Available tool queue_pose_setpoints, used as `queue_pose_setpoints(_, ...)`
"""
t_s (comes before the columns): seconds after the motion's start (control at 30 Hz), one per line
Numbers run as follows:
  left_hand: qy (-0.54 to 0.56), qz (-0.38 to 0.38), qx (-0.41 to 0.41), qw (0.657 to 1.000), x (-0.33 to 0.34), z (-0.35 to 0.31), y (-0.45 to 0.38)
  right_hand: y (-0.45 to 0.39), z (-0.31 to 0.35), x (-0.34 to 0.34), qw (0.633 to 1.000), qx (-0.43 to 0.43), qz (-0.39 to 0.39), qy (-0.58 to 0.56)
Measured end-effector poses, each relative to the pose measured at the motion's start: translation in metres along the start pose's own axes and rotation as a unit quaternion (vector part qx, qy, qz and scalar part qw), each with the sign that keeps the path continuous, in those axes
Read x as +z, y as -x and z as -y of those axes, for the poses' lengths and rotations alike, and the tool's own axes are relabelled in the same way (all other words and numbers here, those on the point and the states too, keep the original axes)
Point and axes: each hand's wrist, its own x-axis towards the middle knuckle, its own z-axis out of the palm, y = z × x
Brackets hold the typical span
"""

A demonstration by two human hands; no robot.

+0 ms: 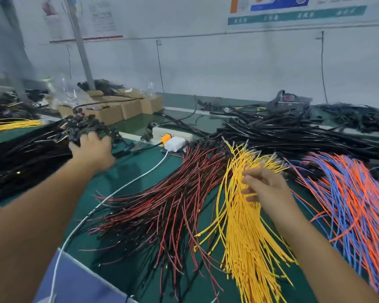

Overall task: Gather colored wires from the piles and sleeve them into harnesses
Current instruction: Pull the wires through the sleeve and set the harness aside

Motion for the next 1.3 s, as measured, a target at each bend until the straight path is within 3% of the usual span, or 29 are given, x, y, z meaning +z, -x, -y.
queue_pose_setpoints(0.1, 0.029, 0.035, 0.023, 0.999, 0.025, -0.032, 0.010, 0.001, -0.015, -0.004, 1.000, 0.019, 0.003, 0.025)
queue_pose_setpoints(0.23, 0.147, -0.002, 0.097, 0.984, 0.026, -0.096, 0.021, 0.006, -0.032, -0.009, 0.997, 0.020, 0.035, 0.067)
queue_pose_setpoints(0.33, 0.294, 0.005, 0.179, 0.939, 0.021, -0.147, 0.037, 0.009, -0.037, -0.008, 0.991, -0.011, 0.071, 0.109)
queue_pose_setpoints(0.4, 0.358, 0.028, 0.192, 0.913, 0.029, -0.173, 0.053, 0.011, -0.038, -0.009, 0.988, -0.021, 0.090, 0.127)
queue_pose_setpoints(0.53, 0.315, -0.068, 0.160, 0.933, 0.055, -0.185, 0.069, 0.009, -0.038, -0.010, 0.991, -0.009, 0.087, 0.099)
queue_pose_setpoints(0.63, 0.402, -0.071, 0.111, 0.906, 0.060, -0.182, 0.066, 0.009, -0.039, -0.010, 0.992, -0.009, 0.088, 0.094)
queue_pose_setpoints(1.03, 0.573, -0.133, -0.001, 0.809, 0.052, -0.175, 0.070, 0.014, -0.035, -0.021, 0.993, 0.010, 0.093, 0.066)
queue_pose_setpoints(1.17, 0.526, -0.182, 0.030, 0.830, 0.045, -0.179, 0.076, 0.016, -0.037, -0.017, 0.987, -0.036, 0.104, 0.120)
queue_pose_setpoints(1.3, 0.521, -0.163, 0.159, 0.823, 0.014, -0.205, 0.088, 0.016, -0.037, -0.017, 0.994, -0.019, 0.079, 0.070)
